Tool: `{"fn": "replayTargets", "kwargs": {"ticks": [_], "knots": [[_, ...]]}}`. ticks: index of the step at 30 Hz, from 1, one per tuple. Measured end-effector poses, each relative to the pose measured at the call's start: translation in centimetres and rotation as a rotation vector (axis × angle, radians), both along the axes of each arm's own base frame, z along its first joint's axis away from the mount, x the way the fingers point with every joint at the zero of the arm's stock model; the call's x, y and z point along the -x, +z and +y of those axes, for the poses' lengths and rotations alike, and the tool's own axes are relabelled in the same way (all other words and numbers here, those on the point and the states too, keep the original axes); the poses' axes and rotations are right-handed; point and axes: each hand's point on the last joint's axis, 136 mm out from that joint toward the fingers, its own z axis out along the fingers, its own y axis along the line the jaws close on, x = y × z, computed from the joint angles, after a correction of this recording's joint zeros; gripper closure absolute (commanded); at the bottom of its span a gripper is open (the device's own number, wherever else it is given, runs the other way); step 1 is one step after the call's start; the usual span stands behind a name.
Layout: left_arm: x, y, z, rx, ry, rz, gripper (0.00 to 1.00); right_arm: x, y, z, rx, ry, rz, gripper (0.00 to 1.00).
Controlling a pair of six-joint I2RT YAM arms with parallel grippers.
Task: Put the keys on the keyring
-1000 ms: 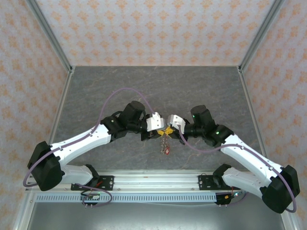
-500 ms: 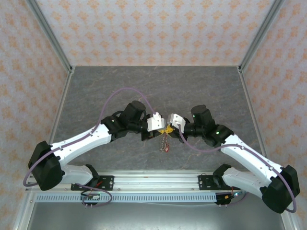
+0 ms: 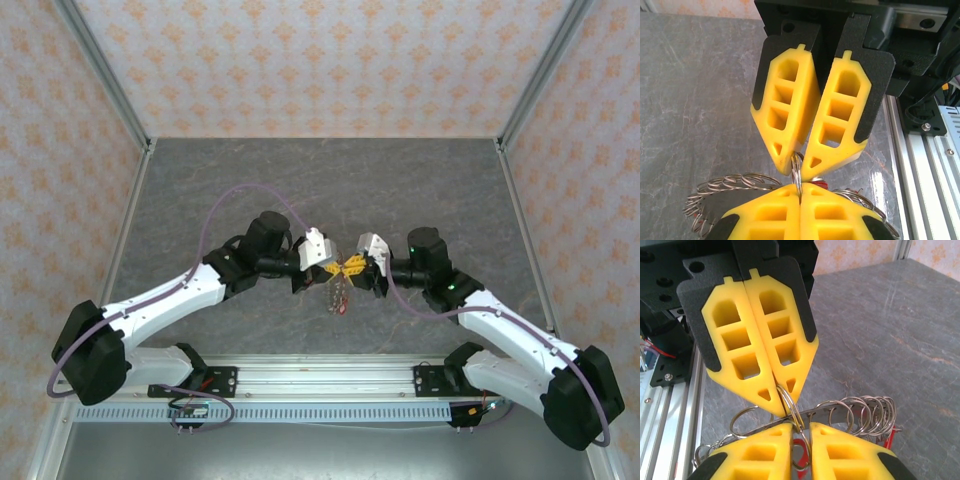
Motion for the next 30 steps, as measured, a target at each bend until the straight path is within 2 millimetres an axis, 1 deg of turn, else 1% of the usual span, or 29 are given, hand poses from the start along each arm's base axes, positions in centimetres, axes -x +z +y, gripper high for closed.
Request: {"fn": "replayTargets", "kwargs": {"ticks": [3, 5, 14, 15, 17, 23, 30], "knots": [[-0.1, 0.4, -0.1, 0.017, 0.001, -0.004, 1.00, 0.0, 0.5, 0.0, -0.017, -0.004, 0.001, 0.81], [-0.1, 0.6, -0.1, 0.022, 0.002, -0.005, 1.00, -0.1, 0.6, -0.1, -0.022, -0.009, 0.001, 0.81], [-0.2, 0.6, -0.1, 0.022, 0.007, -0.008, 1.00, 0.2, 0.8, -0.2, -0.025, -0.006, 0.006, 0.98], [-0.2, 0.6, -0.1, 0.021, 0.008, -0.008, 0.97, 0.3, 0.8, -0.2, -0.023, -0.006, 0.005, 0.99], [-0.3, 0.6, -0.1, 0.019, 0.010, -0.010, 0.94, 0.3, 0.9, -0.3, -0.013, -0.003, 0.004, 1.00], [-0.3, 0.5, 0.0, -0.004, 0.010, -0.028, 0.83, 0.3, 1.0, -0.3, 0.042, 0.017, 0.008, 1.00], [0.2, 0.7, -0.2, -0.078, -0.029, -0.051, 0.80, 0.4, 1.3, -0.5, 0.115, 0.044, -0.010, 1.00]]}}
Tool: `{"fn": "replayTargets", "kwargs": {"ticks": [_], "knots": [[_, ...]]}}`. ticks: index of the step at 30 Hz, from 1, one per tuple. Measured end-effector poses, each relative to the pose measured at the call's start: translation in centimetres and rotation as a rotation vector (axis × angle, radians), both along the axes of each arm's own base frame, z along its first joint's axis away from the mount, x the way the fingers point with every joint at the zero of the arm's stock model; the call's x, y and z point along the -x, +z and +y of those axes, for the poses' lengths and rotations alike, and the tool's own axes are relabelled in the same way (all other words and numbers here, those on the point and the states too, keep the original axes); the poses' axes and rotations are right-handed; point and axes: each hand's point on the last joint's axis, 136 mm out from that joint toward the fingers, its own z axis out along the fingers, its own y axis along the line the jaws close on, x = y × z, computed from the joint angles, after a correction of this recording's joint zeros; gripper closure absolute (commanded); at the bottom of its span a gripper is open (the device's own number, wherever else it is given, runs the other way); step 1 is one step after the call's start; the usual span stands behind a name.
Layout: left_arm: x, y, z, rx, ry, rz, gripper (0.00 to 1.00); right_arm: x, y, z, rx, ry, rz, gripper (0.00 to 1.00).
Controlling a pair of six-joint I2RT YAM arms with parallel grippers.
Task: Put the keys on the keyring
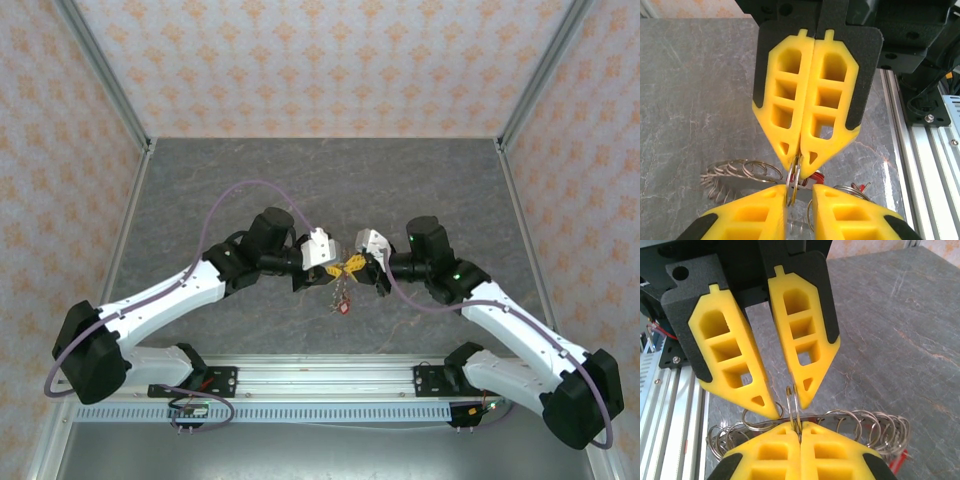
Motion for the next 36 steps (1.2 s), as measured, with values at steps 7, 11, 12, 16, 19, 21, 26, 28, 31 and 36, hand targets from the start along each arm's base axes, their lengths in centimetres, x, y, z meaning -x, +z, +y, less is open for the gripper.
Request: {"fn": "replayTargets", "kwargs": {"ticks": [7, 11, 12, 16, 19, 21, 26, 28, 31, 36], "knots": [[0.1, -1.3, -0.3, -0.060, -0.015, 0.011, 0.80, 0.2, -0.8, -0.3, 0.068, 0.014, 0.008, 1.00], [0.2, -1.9, -0.5, -0.079, -0.012, 0.013, 0.80, 0.4, -1.3, -0.5, 0.110, 0.019, 0.021, 1.00], [0.2, -1.9, -0.5, -0.080, -0.011, 0.012, 0.80, 0.4, -1.2, -0.5, 0.117, 0.021, 0.021, 1.00], [0.3, -1.9, -0.7, -0.077, -0.015, 0.014, 0.80, 0.5, -1.1, -0.5, 0.138, 0.025, 0.016, 1.00], [0.3, -1.8, -0.7, -0.074, -0.014, 0.014, 0.81, 0.6, -1.1, -0.6, 0.146, 0.026, 0.015, 1.00], [0.3, -1.7, -0.8, -0.069, -0.011, 0.013, 0.80, 0.5, -1.1, -0.6, 0.150, 0.024, 0.010, 1.00], [0.1, -1.8, -0.8, -0.052, 0.007, 0.013, 0.80, 0.5, -1.3, -0.6, 0.157, 0.024, 0.015, 1.00], [0.0, -1.7, -0.7, -0.046, 0.018, 0.005, 0.80, 0.5, -1.3, -0.5, 0.158, 0.026, 0.017, 1.00], [-0.2, -1.2, -0.7, -0.034, 0.029, -0.012, 0.80, 0.5, -1.4, -0.5, 0.159, 0.027, 0.019, 1.00], [-0.6, -0.8, -0.6, -0.024, 0.047, -0.033, 0.83, 0.6, -1.4, -0.5, 0.159, 0.031, 0.018, 1.00]]}}
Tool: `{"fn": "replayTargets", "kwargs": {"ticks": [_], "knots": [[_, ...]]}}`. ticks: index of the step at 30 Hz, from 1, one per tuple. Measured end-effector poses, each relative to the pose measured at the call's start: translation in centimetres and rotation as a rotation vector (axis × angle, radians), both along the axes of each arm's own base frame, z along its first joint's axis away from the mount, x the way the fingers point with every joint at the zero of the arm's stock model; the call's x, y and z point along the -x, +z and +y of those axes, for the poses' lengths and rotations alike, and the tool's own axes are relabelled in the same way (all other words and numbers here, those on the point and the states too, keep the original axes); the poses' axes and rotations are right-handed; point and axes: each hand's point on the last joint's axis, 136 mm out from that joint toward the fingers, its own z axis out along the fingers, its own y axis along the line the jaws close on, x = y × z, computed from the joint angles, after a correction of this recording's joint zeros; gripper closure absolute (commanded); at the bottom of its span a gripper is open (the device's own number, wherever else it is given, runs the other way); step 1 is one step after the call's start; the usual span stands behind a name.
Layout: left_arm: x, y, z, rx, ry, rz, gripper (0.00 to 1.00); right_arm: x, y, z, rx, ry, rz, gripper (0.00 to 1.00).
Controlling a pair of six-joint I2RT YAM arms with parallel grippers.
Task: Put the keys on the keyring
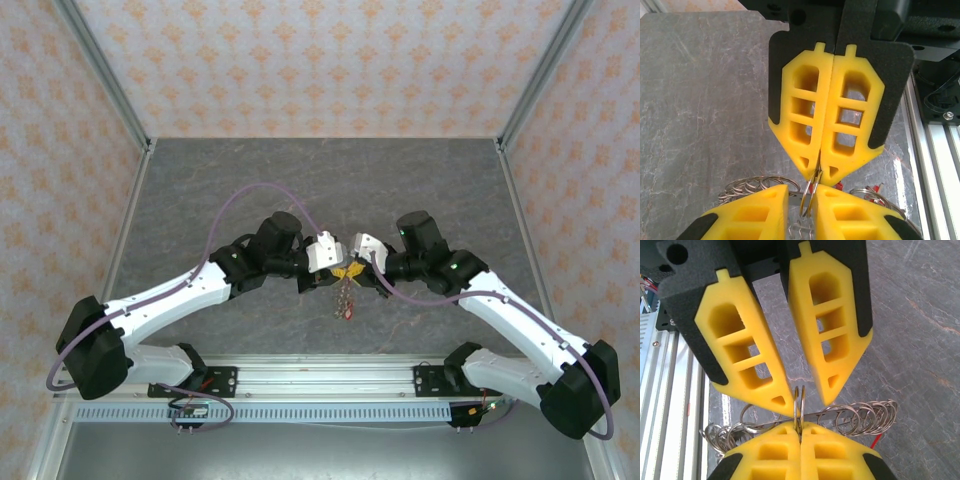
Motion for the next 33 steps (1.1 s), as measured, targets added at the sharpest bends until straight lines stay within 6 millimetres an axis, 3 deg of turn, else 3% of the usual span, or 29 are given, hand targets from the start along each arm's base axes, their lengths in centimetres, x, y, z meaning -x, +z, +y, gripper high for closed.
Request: {"fn": "replayTargets", "kwargs": {"ticks": [7, 9, 11, 19, 22, 27, 33], "knots": [[0.1, -0.2, 0.1, -0.007, 0.002, 0.004, 0.83, -0.2, 0.4, 0.2, -0.015, 0.001, -0.012, 1.00], [0.1, -0.3, 0.1, -0.009, 0.002, 0.006, 0.88, -0.2, 0.5, 0.2, -0.020, -0.003, -0.014, 1.00], [0.1, -0.3, 0.1, -0.009, 0.002, 0.010, 1.00, -0.2, 0.7, 0.2, -0.023, -0.007, -0.019, 0.99], [0.1, 0.1, 0.1, 0.011, 0.012, 0.011, 1.00, -0.6, 0.9, -0.1, -0.044, -0.038, -0.054, 0.95], [0.1, 0.1, 0.2, 0.044, 0.029, 0.024, 1.00, -0.8, 0.7, 0.0, -0.098, -0.073, -0.065, 0.87], [0.0, -0.5, 0.4, 0.090, 0.047, 0.076, 1.00, -1.1, -0.6, 0.5, -0.193, -0.118, -0.029, 0.87], [-0.7, -0.1, 0.6, 0.150, 0.068, 0.096, 1.00, -1.8, -0.2, 0.6, -0.263, -0.153, -0.035, 0.87]]}}
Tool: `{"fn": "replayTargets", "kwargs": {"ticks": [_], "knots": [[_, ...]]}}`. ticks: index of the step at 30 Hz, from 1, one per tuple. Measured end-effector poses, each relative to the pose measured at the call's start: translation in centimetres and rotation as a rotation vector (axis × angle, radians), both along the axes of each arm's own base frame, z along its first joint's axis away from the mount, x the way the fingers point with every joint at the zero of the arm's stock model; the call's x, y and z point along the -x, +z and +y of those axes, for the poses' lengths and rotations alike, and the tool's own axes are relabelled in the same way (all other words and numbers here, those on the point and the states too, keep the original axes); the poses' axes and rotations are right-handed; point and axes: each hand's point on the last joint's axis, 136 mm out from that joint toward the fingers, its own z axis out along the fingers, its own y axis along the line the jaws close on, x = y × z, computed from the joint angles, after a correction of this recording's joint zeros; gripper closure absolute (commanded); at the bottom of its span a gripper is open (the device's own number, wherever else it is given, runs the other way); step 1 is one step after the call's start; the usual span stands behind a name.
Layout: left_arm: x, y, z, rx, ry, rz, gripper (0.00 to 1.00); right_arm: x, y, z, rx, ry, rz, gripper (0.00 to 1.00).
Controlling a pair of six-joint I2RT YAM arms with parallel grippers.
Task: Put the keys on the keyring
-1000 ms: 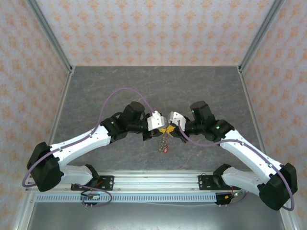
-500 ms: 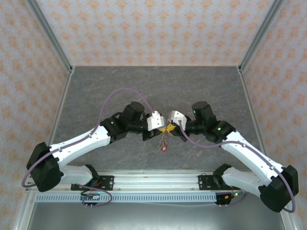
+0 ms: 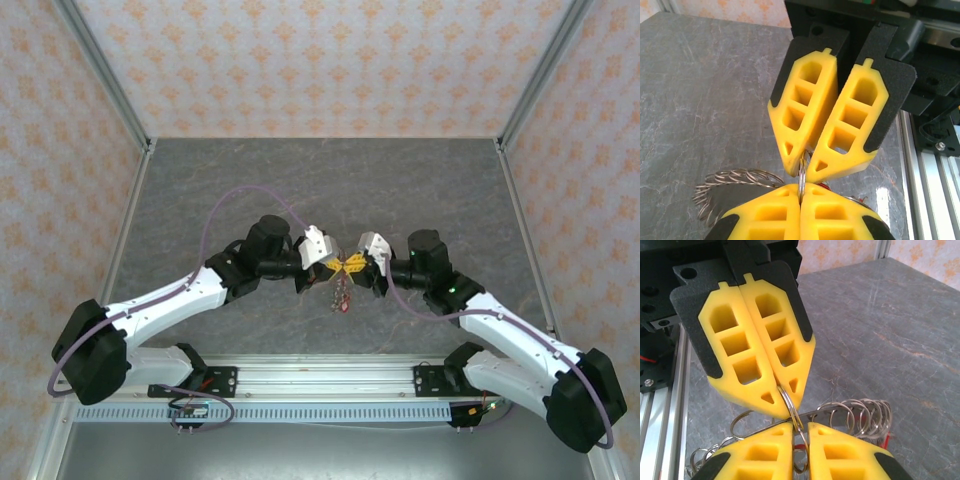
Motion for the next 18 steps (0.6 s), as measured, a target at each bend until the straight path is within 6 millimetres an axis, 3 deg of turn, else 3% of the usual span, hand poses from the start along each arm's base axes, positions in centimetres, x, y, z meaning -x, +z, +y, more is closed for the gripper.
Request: {"fn": "replayTargets", "kwargs": {"ticks": [9, 18], "knots": [[-0.3, -0.3, 0.2, 0.043, 0.030, 0.035, 1.00, -0.6, -0.7, 0.1, -0.051, -0.024, -0.004, 0.82], [-0.1, 0.4, -0.2, 0.067, 0.007, 0.021, 1.00, -0.3, 0.2, -1.0, -0.034, -0.066, -0.052, 0.77]]}}
